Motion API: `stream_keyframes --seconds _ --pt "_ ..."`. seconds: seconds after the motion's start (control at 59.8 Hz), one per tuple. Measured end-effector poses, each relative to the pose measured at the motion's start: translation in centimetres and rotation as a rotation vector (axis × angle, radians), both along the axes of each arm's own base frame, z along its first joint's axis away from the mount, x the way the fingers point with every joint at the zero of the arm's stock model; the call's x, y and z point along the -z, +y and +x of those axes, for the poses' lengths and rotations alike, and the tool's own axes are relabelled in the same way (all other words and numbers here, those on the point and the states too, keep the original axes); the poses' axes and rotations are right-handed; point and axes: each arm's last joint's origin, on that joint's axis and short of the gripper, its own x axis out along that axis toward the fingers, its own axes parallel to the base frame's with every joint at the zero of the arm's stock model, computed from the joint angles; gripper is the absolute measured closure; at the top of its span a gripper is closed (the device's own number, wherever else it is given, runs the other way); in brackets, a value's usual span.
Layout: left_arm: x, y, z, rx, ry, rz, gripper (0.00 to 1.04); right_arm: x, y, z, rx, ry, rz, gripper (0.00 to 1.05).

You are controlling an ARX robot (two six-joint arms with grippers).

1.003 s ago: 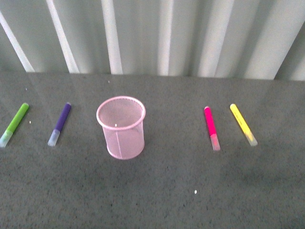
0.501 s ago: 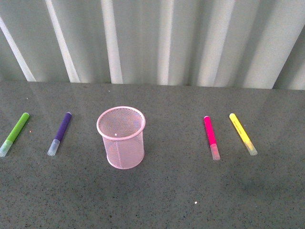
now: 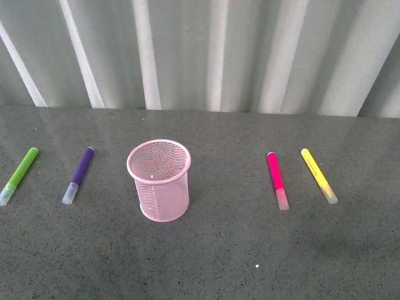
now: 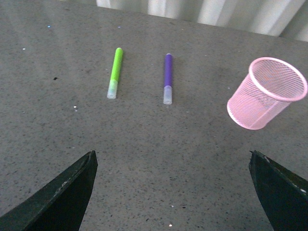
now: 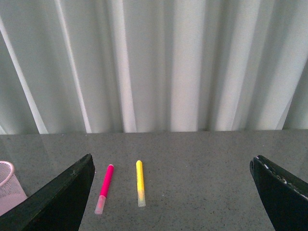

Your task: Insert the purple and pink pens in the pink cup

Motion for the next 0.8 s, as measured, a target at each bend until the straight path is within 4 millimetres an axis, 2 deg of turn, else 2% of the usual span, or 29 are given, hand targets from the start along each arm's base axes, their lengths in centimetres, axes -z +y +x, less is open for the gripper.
stream_keyframes --seconds 0.134,0.217,0.368,0.435,0.501,0.552,0.602,0.685,0.802 --pt "-1.1 0.4 0.9 0.012 0.017 -0.097 0.07 0.0 0.0 0.0 -0.002 0.000 0.000 0.07" --pt "-2.3 0.5 2.5 0.021 -0.003 -0.110 0.07 0.0 0.0 0.0 0.000 0.000 0.000 0.07" --pt "-5.2 0.3 7.4 0.047 -0.047 -0.089 0.07 0.0 0.0 0.0 0.000 0.000 0.000 0.07" --pt "-6.0 -0.1 10.5 0.056 -0.014 -0.060 0.07 0.0 0.0 0.0 0.000 0.000 0.000 0.07" --pt "-5.9 -0.7 14.5 0.068 0.069 -0.022 0.07 0.0 0.0 0.0 0.000 0.000 0.000 0.07" --pt "-5.6 -1.2 16.6 0.084 0.134 -0.018 0.07 0.0 0.0 0.0 0.000 0.000 0.000 0.07" --pt "-5.4 -1.4 17.9 0.091 0.164 -0.005 0.07 0.0 0.0 0.0 0.000 0.000 0.000 0.07" --pt "-4.5 -2.1 21.2 0.116 0.270 0.029 0.07 0.0 0.0 0.0 0.000 0.000 0.000 0.07" --pt "-3.3 -2.4 23.6 0.139 0.355 0.039 0.07 0.0 0.0 0.0 0.000 0.000 0.000 0.07"
